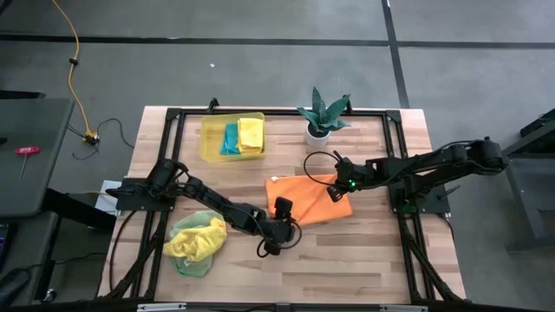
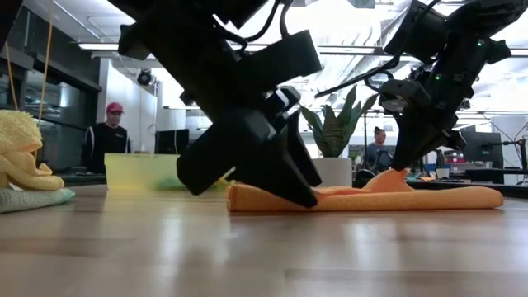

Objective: Fold microfiber towels
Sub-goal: Fold the orange microfiber cloth

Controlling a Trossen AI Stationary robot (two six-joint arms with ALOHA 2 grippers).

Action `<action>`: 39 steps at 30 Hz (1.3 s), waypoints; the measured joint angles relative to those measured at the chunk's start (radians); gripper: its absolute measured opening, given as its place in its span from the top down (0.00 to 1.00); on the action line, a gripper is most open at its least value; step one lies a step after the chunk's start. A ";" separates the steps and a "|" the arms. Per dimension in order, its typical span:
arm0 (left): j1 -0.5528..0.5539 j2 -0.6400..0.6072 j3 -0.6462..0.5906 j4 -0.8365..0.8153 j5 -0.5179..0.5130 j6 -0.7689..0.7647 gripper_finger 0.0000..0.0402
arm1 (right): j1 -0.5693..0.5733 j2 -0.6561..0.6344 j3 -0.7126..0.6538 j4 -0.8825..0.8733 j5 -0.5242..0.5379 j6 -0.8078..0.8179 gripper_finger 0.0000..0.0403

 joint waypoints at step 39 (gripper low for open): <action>-0.010 -0.054 0.000 -0.069 -0.141 -0.038 0.72 | 0.000 0.000 -0.001 0.002 0.007 0.001 1.00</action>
